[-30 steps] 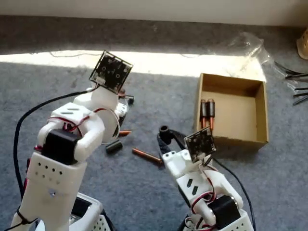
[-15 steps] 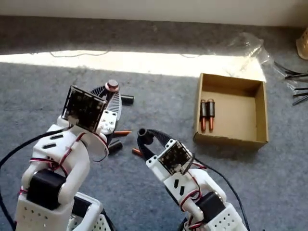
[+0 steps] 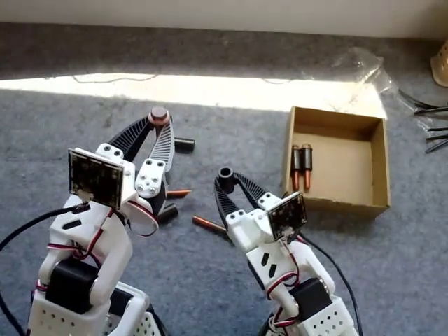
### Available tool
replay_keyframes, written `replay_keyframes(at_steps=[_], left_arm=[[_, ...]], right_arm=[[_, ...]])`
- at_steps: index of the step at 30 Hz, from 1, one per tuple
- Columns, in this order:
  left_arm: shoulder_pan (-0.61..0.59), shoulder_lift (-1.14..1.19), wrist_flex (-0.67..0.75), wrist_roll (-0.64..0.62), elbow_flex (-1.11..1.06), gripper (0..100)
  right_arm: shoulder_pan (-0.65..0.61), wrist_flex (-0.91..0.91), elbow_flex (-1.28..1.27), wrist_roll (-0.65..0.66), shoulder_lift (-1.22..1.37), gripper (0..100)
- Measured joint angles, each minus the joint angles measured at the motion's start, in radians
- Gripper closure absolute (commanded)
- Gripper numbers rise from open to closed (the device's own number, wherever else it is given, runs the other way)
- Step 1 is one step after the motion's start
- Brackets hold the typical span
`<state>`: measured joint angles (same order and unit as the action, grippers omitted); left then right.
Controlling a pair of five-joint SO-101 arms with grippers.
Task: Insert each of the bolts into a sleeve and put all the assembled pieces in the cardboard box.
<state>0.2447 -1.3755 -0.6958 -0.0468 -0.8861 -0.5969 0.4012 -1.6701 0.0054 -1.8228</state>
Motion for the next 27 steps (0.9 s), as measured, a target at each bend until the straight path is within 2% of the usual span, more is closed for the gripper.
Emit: replay_keyframes(at_steps=[7, 10, 15, 27], left_arm=[[0.003, -0.015, 0.207, -0.058, -0.107, 100], [0.066, -0.015, 0.256, -0.061, -0.155, 100], [0.17, -0.014, 0.269, -0.06, -0.173, 100], [0.23, -0.014, 0.275, -0.06, -0.173, 100]], right_arm=[[-0.005, -0.011, 0.0, -0.015, 0.0, 99.5], [-0.031, -0.054, 0.0, -0.015, 0.0, 99.5], [-0.035, -0.066, 0.0, -0.015, 0.0, 99.5], [-0.037, -0.068, 0.0, -0.015, 0.0, 99.5]])
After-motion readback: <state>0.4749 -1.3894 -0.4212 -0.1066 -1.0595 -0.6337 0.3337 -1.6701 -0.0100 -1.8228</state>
